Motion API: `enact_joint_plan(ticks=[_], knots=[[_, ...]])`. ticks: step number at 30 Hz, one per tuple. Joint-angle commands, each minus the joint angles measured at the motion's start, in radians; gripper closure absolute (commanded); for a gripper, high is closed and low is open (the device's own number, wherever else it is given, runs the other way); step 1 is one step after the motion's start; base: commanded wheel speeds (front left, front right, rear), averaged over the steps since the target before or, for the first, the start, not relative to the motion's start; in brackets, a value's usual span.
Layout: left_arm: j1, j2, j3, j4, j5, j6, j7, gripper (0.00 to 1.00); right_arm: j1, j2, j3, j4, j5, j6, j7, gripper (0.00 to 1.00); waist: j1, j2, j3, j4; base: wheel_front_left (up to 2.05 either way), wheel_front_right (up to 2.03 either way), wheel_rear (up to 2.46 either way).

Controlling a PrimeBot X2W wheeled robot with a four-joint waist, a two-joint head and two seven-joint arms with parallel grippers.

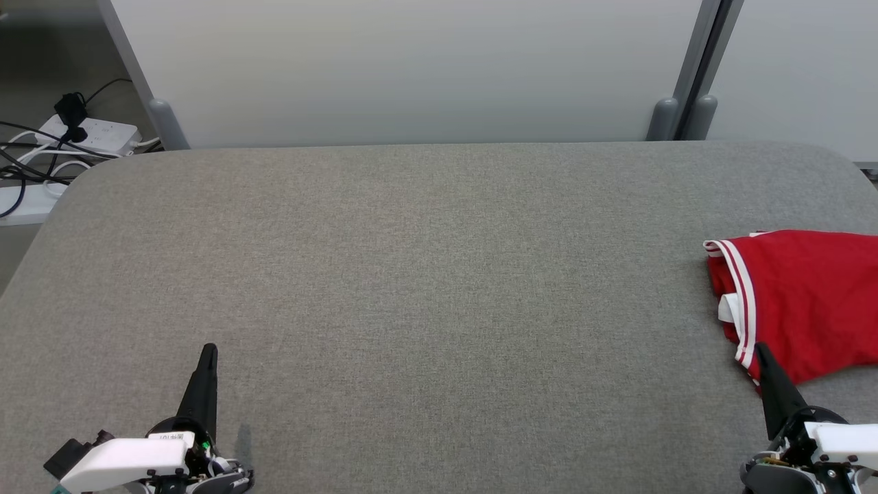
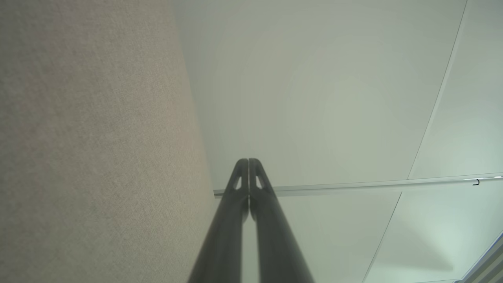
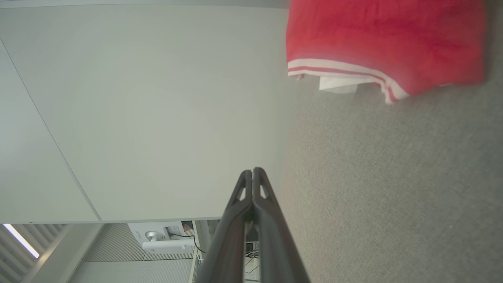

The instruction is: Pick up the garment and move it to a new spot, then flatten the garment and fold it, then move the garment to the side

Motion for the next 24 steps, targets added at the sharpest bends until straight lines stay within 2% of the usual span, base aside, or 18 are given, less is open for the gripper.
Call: enact_joint_plan(ticks=[1, 24], knots=[[-0.058, 0.018, 0.033, -0.028, -0.005, -0.008, 0.006, 1.00, -0.045, -0.010, 0.015, -0.030, 0.011, 0.000, 0.008, 1.00, 0.0000, 0.0000, 0.000, 0.000, 0.00, 0.00, 0.00], [-0.058, 0.018, 0.033, -0.028, -0.005, -0.008, 0.006, 1.00, -0.045, -0.010, 0.015, -0.030, 0.011, 0.000, 0.008, 1.00, 0.0000, 0.0000, 0.000, 0.000, 0.00, 0.00, 0.00]])
